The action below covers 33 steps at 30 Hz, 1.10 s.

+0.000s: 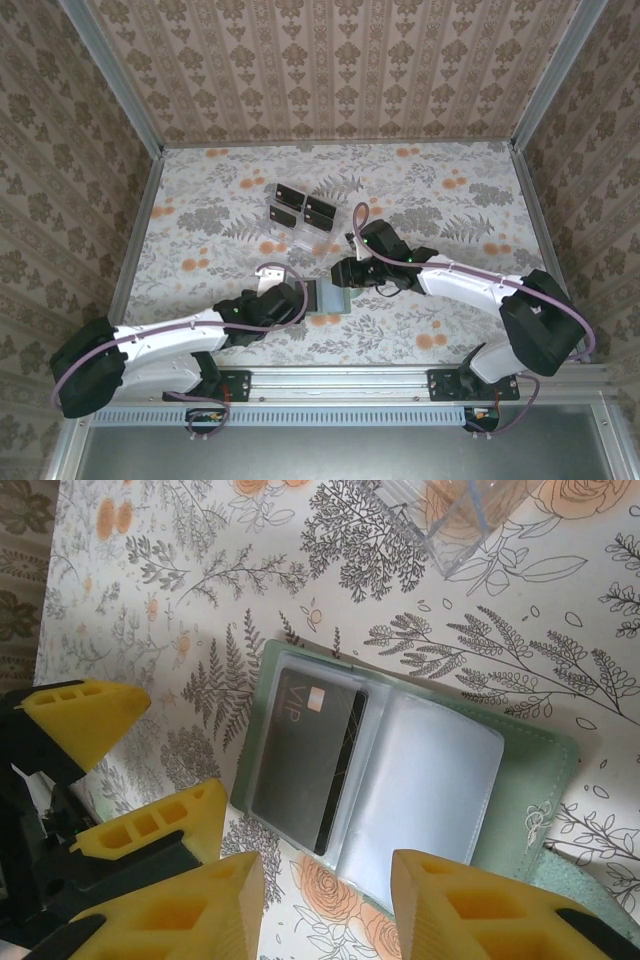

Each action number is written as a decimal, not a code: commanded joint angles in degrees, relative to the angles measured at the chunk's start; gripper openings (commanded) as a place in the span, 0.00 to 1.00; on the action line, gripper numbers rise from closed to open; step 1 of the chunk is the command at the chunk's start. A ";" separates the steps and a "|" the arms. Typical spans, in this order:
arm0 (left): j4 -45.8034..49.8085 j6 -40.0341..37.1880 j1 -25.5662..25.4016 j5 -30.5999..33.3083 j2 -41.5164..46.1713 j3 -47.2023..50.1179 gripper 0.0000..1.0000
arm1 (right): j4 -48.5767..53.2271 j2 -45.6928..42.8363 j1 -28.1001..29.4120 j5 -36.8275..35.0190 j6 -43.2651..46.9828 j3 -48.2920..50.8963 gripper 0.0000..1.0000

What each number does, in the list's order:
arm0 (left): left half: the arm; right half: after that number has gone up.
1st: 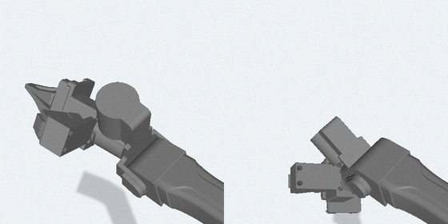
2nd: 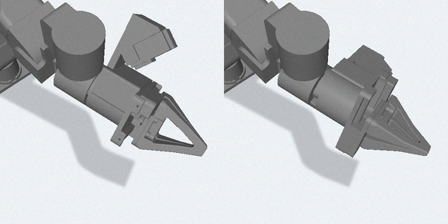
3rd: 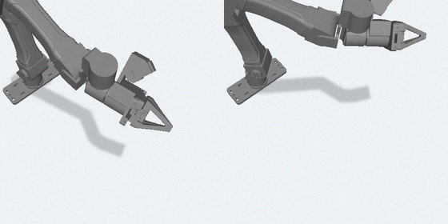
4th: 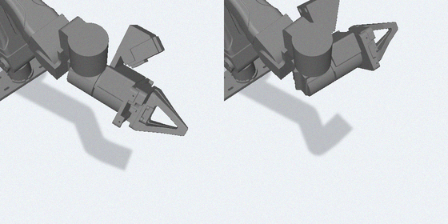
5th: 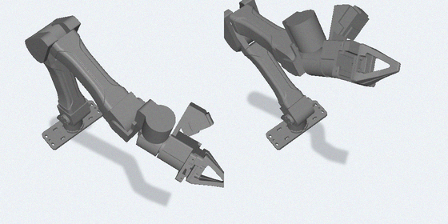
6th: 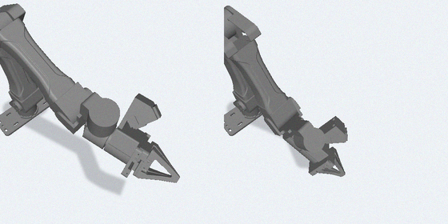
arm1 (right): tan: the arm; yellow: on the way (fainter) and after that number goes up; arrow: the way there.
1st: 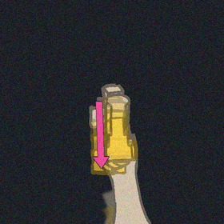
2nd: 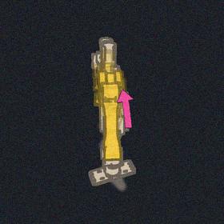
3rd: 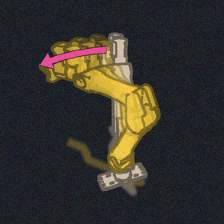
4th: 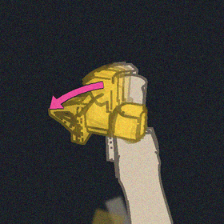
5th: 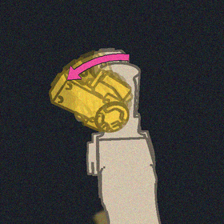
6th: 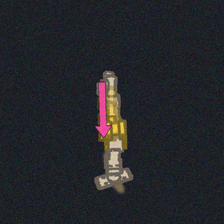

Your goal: Put the credit cards into the card holder

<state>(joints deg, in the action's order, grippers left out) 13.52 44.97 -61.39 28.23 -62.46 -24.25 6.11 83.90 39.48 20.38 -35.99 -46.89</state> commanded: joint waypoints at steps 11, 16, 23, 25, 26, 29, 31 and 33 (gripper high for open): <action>-0.45 -1.91 0.30 -0.10 -2.75 -3.11 1.00 | 0.91 8.28 1.65 -2.64 -0.31 -3.75 0.40; -1.02 -2.25 0.30 -0.38 -3.83 -3.17 1.00 | -0.75 12.07 1.72 -2.83 -0.30 -3.79 0.40; -3.36 -4.30 0.39 -1.88 -6.70 -3.83 1.00 | -4.63 18.11 3.91 -0.99 -2.61 -5.18 0.39; -3.91 -4.80 0.31 -2.32 -7.39 -4.09 1.00 | -5.23 19.25 4.71 -1.06 -3.27 -5.46 0.39; -4.16 -5.04 0.39 -2.45 -7.58 -4.14 1.00 | -5.57 19.53 4.92 -1.10 -3.62 -5.36 0.39; -5.10 -5.68 0.39 -2.91 -7.86 -4.21 1.00 | -6.81 19.77 5.04 -1.11 -4.74 -4.50 0.39; -5.96 -6.21 0.39 -3.24 -7.79 -4.01 1.00 | -7.00 19.74 4.99 -1.24 -5.13 -4.26 0.39; -6.91 -6.74 0.37 -3.52 -7.54 -3.88 1.00 | -7.28 19.71 5.01 -1.29 -5.47 -4.04 0.39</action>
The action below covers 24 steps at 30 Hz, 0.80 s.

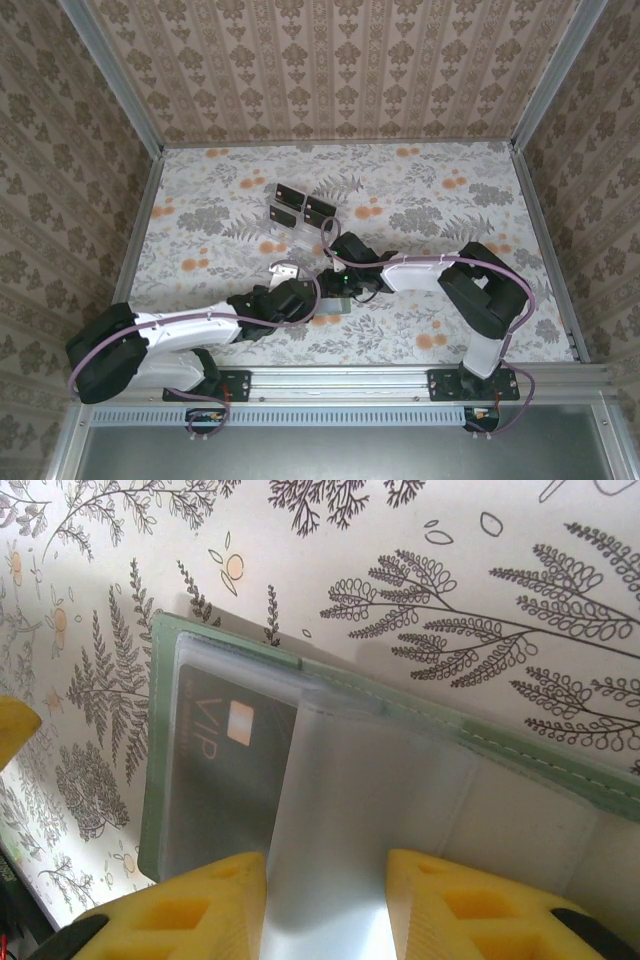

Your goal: Put the credit cards into the card holder

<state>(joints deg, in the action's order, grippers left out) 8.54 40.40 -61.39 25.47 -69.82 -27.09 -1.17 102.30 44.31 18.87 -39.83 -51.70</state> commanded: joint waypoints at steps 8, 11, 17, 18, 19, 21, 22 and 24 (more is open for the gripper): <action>-5.13 -3.42 0.17 -1.78 2.13 0.87 1.00 | -0.76 1.15 0.21 0.11 -4.02 1.36 0.46; -7.41 -4.88 -0.18 -2.87 2.58 1.64 1.00 | -1.22 1.06 0.10 -0.18 -6.02 1.78 0.50; -11.98 -7.93 -1.15 -4.86 2.72 2.65 1.00 | -2.67 1.38 0.09 0.55 -9.64 2.27 0.52; -12.57 -8.23 -1.27 -5.10 2.61 2.61 1.00 | -3.00 1.46 0.11 0.72 -10.34 2.47 0.53; -12.86 -8.51 -1.37 -5.36 2.46 2.66 1.00 | -3.40 1.50 0.07 0.94 -10.88 2.61 0.53; -13.63 -9.25 -1.58 -6.16 2.32 2.75 1.00 | -3.96 1.66 0.14 1.24 -12.36 3.07 0.54; -13.65 -9.24 -1.76 -6.23 2.40 2.90 1.00 | -4.38 1.57 0.11 1.42 -13.03 3.26 0.55; -12.94 -8.73 -2.54 -5.24 2.96 3.17 1.00 | -5.21 1.39 0.07 1.80 -14.27 3.61 0.56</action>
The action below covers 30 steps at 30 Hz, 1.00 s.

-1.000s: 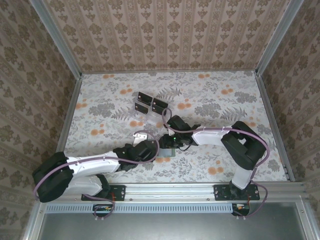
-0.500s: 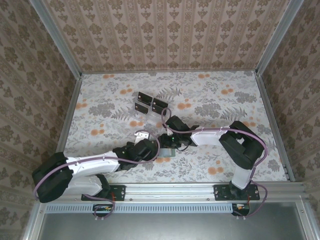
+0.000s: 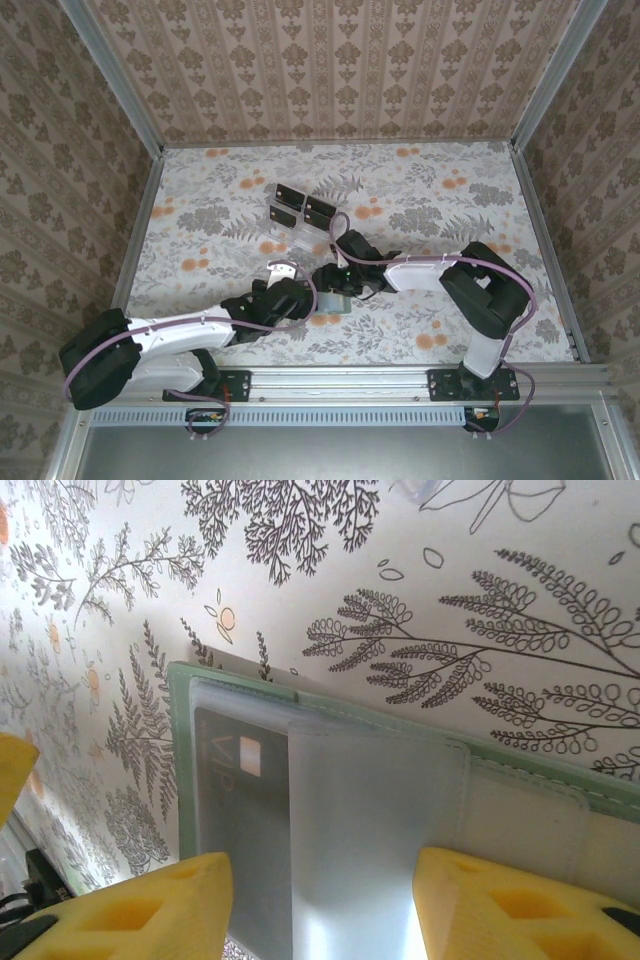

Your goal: Put the credit cards into the card holder

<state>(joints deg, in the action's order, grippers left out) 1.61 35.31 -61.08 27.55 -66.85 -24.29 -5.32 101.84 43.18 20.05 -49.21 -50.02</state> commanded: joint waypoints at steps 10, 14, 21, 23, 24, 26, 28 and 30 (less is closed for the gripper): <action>-0.86 0.73 -4.93 -3.20 7.57 3.90 1.00 | -4.01 0.51 1.22 0.86 -8.69 3.90 0.57; -1.30 0.21 -4.93 -3.20 7.01 3.57 1.00 | -4.96 0.55 1.23 0.92 -9.77 4.39 0.58; -4.71 -1.48 -4.84 -4.37 2.21 2.03 1.00 | -6.70 0.81 0.98 1.16 -11.57 5.67 0.61; -5.52 -1.90 -4.84 -4.52 0.83 1.47 1.00 | -7.03 0.73 0.95 1.21 -11.93 5.94 0.61; -5.93 -2.24 -4.75 -4.60 0.16 1.19 1.00 | -7.16 0.72 1.03 1.22 -11.96 6.07 0.61; -6.72 -2.93 -4.66 -4.78 -1.00 0.67 1.00 | -7.43 0.67 0.89 1.23 -12.19 6.33 0.61; -7.31 -3.47 -4.33 -5.04 -2.01 0.10 1.00 | -7.67 0.79 0.91 1.34 -12.47 6.44 0.61; -7.90 -3.95 -4.01 -5.39 -2.91 -0.27 1.00 | -7.90 0.81 0.86 1.43 -12.61 6.51 0.61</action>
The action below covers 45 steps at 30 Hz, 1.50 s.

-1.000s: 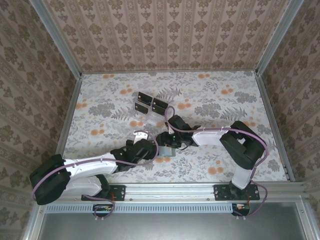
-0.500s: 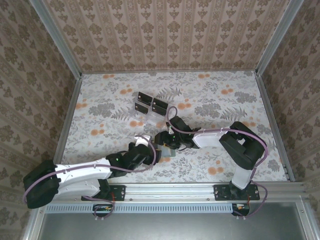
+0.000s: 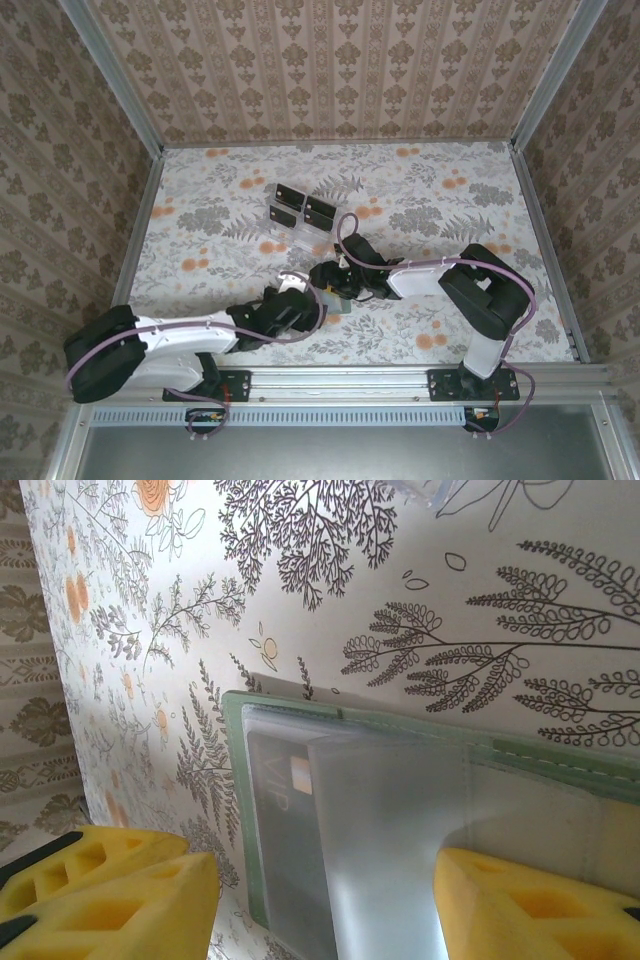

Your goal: Put the credit cards into the card holder

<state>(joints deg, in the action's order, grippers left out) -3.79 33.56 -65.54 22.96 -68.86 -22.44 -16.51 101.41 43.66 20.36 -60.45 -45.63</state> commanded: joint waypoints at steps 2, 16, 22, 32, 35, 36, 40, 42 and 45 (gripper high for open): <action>-2.88 -2.47 0.76 -0.99 -1.60 -2.21 1.00 | 3.21 1.25 0.39 1.26 -1.43 2.21 0.61; -2.77 0.10 2.26 0.97 -6.90 -0.67 1.00 | 2.91 0.32 -0.11 1.96 -1.89 2.03 0.61; -2.02 2.86 2.26 2.61 -7.06 1.34 1.00 | 3.05 -2.82 -1.21 2.48 -0.43 1.94 0.61; -2.18 5.14 2.26 3.05 -7.25 3.17 1.00 | 7.16 -11.92 -1.83 -1.04 4.02 3.23 0.62; -2.32 5.37 2.27 3.12 -7.25 3.36 1.00 | 7.51 -12.43 -1.84 -1.49 3.94 3.87 0.62; -2.36 5.40 2.28 3.07 -7.24 3.45 1.00 | 7.39 -12.41 -1.84 -1.57 3.80 4.13 0.62; -2.51 5.51 2.32 3.05 -7.23 3.54 1.00 | 6.63 -11.36 -1.58 -1.33 3.49 5.08 0.61; -2.46 5.47 2.25 3.06 -7.25 3.54 1.00 | 6.05 -10.52 -1.39 -1.36 3.32 5.62 0.61; -2.54 5.55 2.32 3.06 -7.23 3.54 1.00 | 4.90 -8.69 -1.22 -1.17 3.20 6.12 0.61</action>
<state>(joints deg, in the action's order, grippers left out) -8.21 37.91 -63.66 24.71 -75.55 -20.27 -11.42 90.78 42.15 19.90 -57.58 -40.53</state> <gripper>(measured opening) 0.997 0.614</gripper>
